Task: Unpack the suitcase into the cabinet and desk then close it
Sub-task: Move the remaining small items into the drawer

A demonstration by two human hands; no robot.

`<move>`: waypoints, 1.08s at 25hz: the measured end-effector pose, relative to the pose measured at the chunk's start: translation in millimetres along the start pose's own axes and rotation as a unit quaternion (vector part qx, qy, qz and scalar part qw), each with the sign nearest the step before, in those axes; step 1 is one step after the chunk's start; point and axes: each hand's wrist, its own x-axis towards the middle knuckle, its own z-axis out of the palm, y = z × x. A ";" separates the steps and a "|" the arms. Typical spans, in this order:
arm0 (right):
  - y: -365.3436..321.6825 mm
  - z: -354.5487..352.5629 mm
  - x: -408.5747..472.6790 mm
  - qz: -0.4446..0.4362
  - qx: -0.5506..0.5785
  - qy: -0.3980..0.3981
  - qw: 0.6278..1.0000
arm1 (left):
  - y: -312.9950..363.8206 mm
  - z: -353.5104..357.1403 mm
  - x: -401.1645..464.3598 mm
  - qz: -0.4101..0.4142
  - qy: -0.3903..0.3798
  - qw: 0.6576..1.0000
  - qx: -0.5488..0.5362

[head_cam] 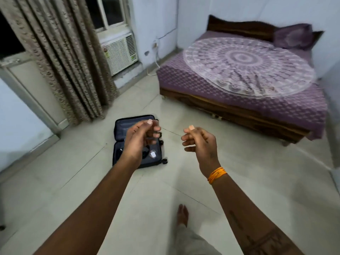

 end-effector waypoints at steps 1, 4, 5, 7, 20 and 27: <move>5.4 15.9 21.9 0.005 -0.006 -0.022 1.000 | 1.6 -11.8 17.6 0.005 0.022 1.000 0.001; 19.0 60.8 94.7 0.024 -0.013 -0.073 0.997 | -1.5 -46.5 73.4 0.008 0.078 0.997 0.000; 22.6 75.2 118.4 0.032 -0.016 -0.088 0.996 | -4.9 -58.0 90.1 0.000 0.099 0.995 -0.004; 30.4 104.0 159.6 0.040 -0.020 -0.119 0.992 | -12.3 -78.1 119.2 -0.010 0.131 0.991 -0.005; 142.5 283.7 349.1 0.146 -0.049 -0.122 0.980 | -92.6 -232.4 326.1 -0.172 0.198 0.965 0.016; 242.8 385.7 412.3 0.239 -0.047 -0.043 0.969 | -172.5 -307.9 456.4 -0.259 0.172 0.950 0.023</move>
